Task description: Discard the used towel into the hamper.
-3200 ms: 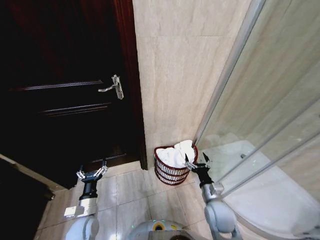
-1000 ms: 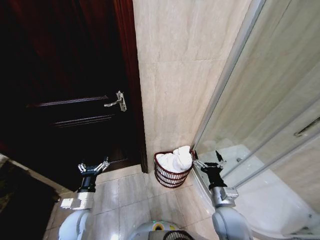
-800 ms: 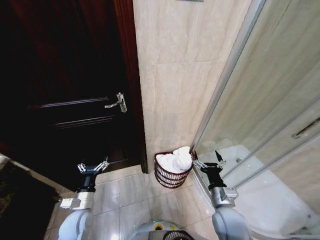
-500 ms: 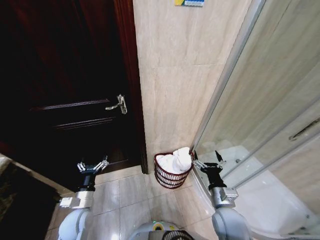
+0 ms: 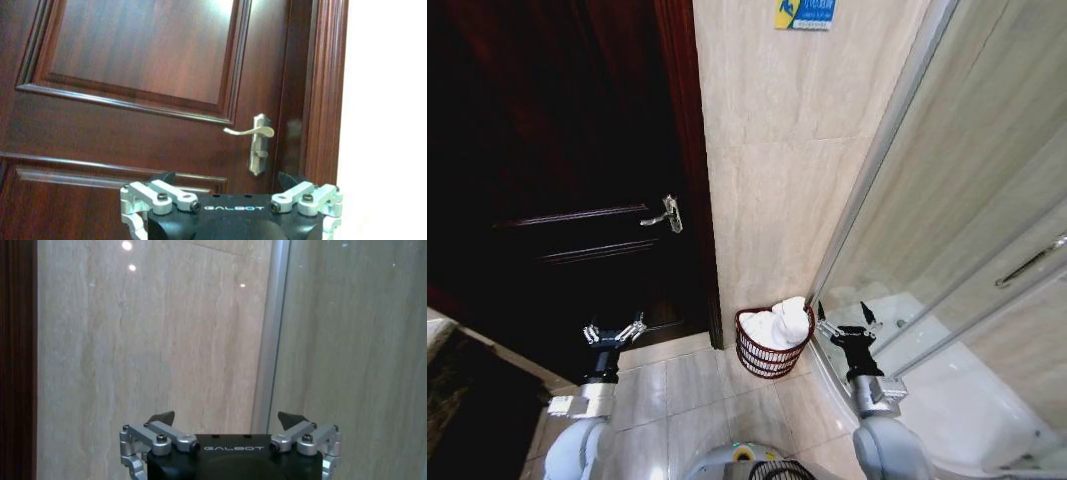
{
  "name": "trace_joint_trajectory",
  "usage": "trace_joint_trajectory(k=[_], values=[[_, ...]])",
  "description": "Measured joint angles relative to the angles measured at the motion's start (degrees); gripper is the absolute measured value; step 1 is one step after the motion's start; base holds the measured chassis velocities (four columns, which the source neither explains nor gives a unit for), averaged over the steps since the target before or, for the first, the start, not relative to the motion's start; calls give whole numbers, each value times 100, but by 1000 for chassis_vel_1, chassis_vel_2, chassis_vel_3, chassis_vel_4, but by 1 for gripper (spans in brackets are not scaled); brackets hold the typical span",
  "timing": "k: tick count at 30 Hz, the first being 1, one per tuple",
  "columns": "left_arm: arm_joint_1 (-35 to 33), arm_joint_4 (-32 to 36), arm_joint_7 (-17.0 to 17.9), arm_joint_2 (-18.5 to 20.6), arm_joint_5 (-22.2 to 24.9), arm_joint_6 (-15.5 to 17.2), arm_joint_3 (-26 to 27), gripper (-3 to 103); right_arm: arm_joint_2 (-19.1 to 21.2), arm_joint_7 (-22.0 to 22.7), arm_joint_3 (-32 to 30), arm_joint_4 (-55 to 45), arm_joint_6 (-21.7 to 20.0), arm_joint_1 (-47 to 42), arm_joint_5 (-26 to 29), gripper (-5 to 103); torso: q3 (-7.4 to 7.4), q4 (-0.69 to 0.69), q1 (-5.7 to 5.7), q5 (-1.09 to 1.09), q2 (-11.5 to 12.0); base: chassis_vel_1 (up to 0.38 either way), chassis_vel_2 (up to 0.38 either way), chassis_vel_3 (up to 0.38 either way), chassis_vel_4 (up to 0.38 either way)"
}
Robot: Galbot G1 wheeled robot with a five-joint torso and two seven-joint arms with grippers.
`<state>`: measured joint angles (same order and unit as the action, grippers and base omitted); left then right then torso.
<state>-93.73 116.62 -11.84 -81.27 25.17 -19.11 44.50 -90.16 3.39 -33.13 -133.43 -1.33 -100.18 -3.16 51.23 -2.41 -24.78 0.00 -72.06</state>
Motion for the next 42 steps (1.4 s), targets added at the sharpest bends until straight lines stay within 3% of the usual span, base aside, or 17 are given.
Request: trace_joint_trajectory(k=[29, 42], values=[[1, -45, 13, -6, 6, -75, 18, 100, -14, 2, 47, -96, -44, 16, -30, 100, 514, 0, -443, 0, -957, 0, 0, 0, 0], [-5, -71, 125, -5, -64, -58, 5, 100, -8, 21, 34, -90, -45, 12, -12, 100, 565, 0, -482, 0, -1043, 0, 0, 0, 0]])
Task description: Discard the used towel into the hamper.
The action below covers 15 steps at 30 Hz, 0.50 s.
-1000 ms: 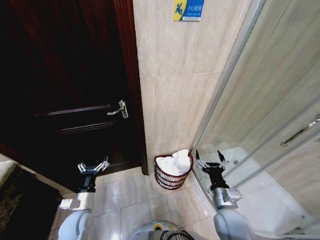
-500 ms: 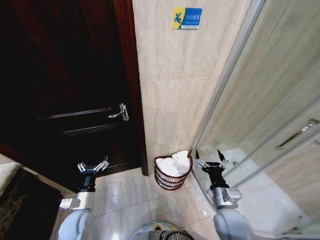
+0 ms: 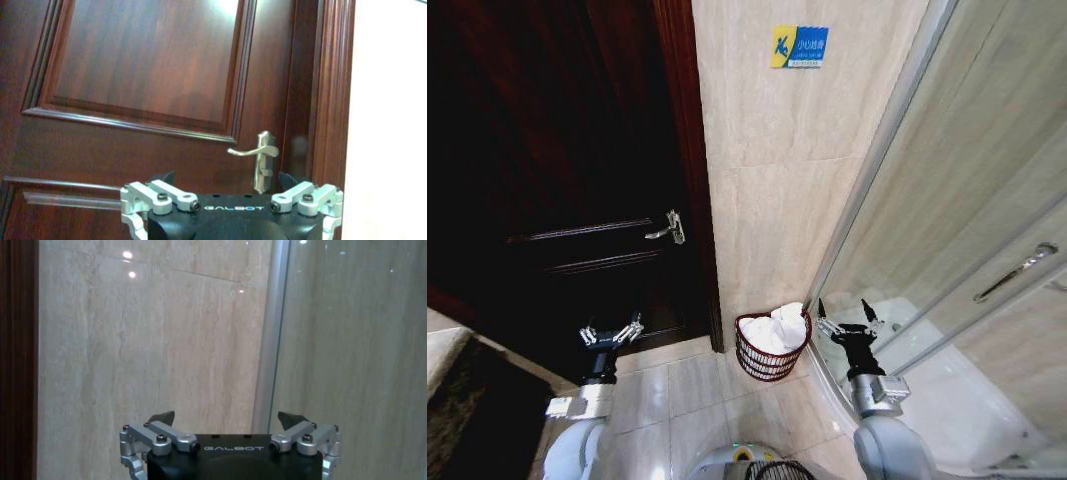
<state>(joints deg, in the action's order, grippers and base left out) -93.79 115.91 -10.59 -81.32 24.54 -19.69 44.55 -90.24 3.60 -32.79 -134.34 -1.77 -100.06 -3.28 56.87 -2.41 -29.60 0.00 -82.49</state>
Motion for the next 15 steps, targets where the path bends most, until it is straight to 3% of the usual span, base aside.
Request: trace_joint_trajectory(k=[15], values=[[0, -21, -173, -14, -39, -8, 17, 100, 5, 4, -6, 11, 11, -19, 9, 100, -25, 1, 22, 0, 47, 3, 3, 3, 2]])
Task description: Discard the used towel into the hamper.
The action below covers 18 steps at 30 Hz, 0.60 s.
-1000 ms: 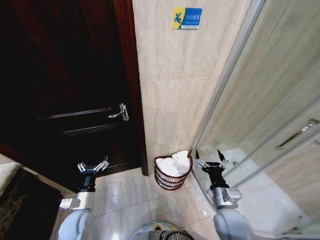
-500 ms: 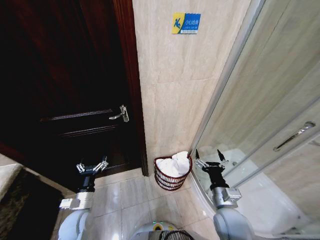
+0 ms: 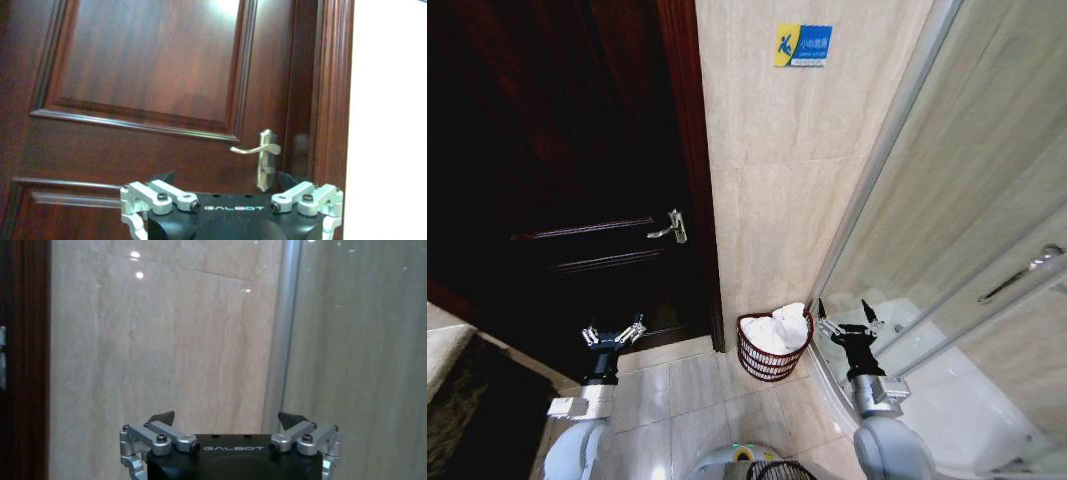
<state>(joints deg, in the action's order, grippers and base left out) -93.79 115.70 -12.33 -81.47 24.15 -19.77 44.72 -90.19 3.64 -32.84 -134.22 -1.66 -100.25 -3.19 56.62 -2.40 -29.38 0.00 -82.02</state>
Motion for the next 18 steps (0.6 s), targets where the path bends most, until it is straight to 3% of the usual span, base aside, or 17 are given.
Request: trace_joint_trajectory(k=[16, 18], values=[[2, -23, -44, -19, 0, -40, -5, 100, -3, -3, -21, -1, 41, -50, 15, 100, -12, -1, 11, -1, 21, 85, 77, 72, 80], [10, -56, -29, -31, -4, -157, -21, 100, 6, -4, -34, -6, 46, -63, 28, 100, -13, -2, 12, 0, 25, 109, 124, 120, 92]])
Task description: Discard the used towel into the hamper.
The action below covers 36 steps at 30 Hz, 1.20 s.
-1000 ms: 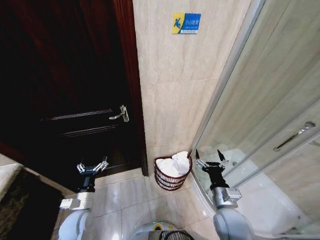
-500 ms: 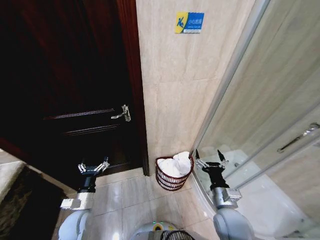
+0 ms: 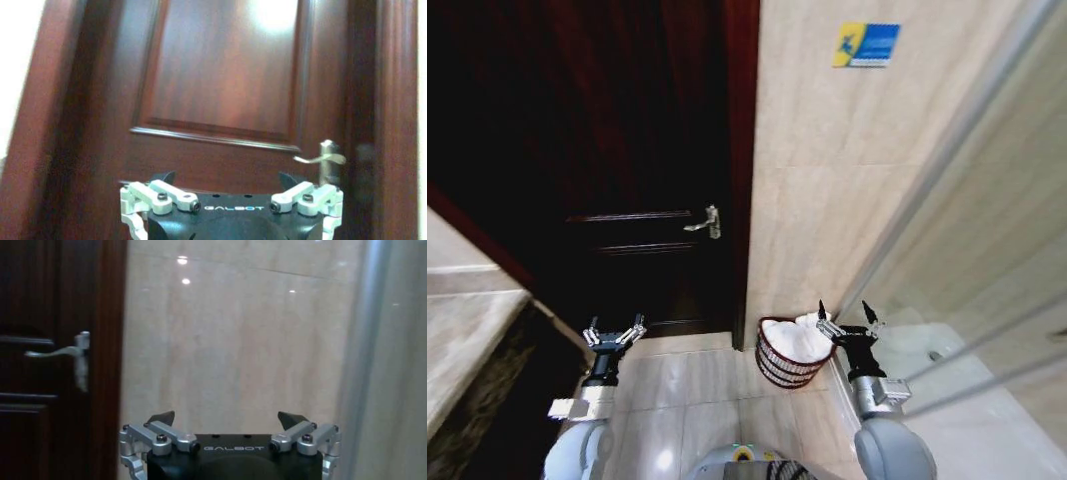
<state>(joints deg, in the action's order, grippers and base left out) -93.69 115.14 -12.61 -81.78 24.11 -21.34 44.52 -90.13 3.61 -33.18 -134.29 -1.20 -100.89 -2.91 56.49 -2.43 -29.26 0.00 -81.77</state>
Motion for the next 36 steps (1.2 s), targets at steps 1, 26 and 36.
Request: trace_joint_trajectory(k=[1, 26, 36], values=[[3, -13, 2, -1, -13, -33, 0, 100, 2, 0, -5, 0, 2, -1, 4, 100, 0, -1, 0, 0, 1, 66, 99, 125, 86], [15, -86, 3, -17, -28, -296, -29, 100, 22, -48, -45, -30, -50, -119, -11, 100, -7, 2, 6, 0, 13, 5, 6, 8, 7], [9, -89, 3, -12, 11, -329, -25, 100, 24, -56, -47, -46, -46, -126, -40, 100, -8, 2, 7, 0, 14, 0, 0, 0, 0]])
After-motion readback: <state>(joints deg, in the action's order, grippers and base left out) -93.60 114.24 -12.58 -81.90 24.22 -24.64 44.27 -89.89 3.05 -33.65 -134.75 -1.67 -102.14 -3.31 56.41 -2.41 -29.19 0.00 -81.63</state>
